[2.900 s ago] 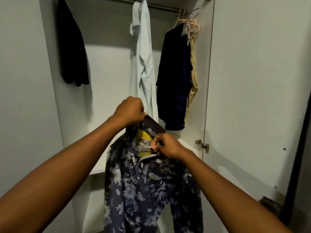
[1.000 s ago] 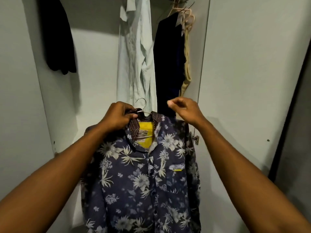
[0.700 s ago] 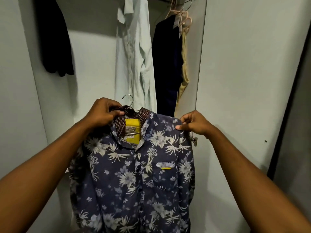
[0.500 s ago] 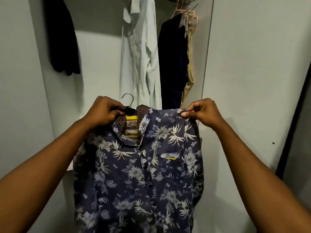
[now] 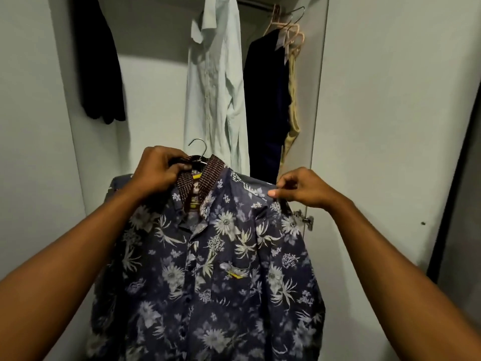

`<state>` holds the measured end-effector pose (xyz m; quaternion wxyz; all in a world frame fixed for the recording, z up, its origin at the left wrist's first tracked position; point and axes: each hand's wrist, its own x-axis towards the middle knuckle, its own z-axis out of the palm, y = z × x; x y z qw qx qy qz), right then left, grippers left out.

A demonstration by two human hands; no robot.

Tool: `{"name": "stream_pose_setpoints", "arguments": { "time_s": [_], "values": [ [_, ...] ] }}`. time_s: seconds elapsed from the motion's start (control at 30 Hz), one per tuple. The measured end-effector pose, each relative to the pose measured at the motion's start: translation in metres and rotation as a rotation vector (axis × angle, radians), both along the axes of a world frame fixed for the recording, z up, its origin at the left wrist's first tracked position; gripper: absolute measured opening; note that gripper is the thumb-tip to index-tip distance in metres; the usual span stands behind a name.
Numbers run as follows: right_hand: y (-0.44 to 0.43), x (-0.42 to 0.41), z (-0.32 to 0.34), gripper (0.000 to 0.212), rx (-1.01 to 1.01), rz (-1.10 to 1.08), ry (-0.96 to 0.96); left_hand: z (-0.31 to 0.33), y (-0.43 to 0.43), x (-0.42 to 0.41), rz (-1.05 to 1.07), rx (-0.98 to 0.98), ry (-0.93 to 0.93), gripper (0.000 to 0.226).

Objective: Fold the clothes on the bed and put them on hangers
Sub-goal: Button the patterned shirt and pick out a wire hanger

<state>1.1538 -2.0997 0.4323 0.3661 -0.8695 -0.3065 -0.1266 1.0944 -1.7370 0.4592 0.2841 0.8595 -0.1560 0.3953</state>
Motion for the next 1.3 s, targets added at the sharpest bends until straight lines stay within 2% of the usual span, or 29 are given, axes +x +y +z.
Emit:
{"name": "stream_pose_setpoints", "arguments": {
  "time_s": [0.1, 0.2, 0.33, 0.47, 0.53, 0.63, 0.77, 0.83, 1.0, 1.13, 1.2, 1.3],
  "values": [
    [0.001, 0.004, 0.003, 0.020, 0.012, 0.043, -0.004, 0.004, 0.001, -0.004, -0.009, 0.017, 0.029, 0.021],
    [-0.004, 0.011, 0.008, 0.020, 0.126, 0.041, -0.092, 0.006, 0.002, -0.008, -0.016, -0.004, 0.021, 0.022],
    [-0.006, 0.020, 0.009, 0.030, 0.232, 0.078, -0.043, 0.007, 0.000, -0.013, -0.035, -0.010, -0.035, 0.021],
    [-0.017, 0.027, 0.007, 0.036, 0.554, -0.036, 0.008, 0.007, 0.011, -0.017, -0.024, -0.030, -0.072, 0.038],
    [-0.017, 0.025, 0.007, 0.035, 0.526, -0.085, 0.004, 0.007, 0.016, -0.017, 0.004, -0.039, -0.093, 0.037],
    [0.004, 0.010, 0.006, 0.029, 0.368, 0.016, -0.056, 0.008, 0.012, -0.014, 0.039, -0.023, -0.115, 0.021],
    [0.024, 0.002, 0.008, 0.021, 0.064, 0.005, -0.293, 0.012, 0.006, -0.013, 0.040, 0.052, -0.133, 0.018],
    [0.015, 0.003, 0.020, 0.024, -0.018, 0.068, -0.244, 0.012, 0.010, -0.016, 0.032, 0.086, -0.132, 0.020],
    [0.000, 0.010, 0.026, 0.041, 0.276, 0.295, 0.056, 0.018, 0.017, -0.019, -0.064, -0.017, -0.137, 0.023],
    [0.003, 0.018, 0.007, 0.055, 0.404, 0.151, 0.188, 0.022, 0.013, -0.018, -0.009, 0.017, -0.190, 0.025],
    [0.003, 0.015, 0.002, 0.051, 0.423, 0.157, 0.140, 0.020, 0.012, -0.017, 0.015, 0.051, -0.232, 0.028],
    [-0.003, 0.011, 0.003, 0.023, 0.336, 0.176, 0.045, 0.018, 0.010, -0.015, 0.028, 0.099, -0.216, 0.030]
  ]
}}
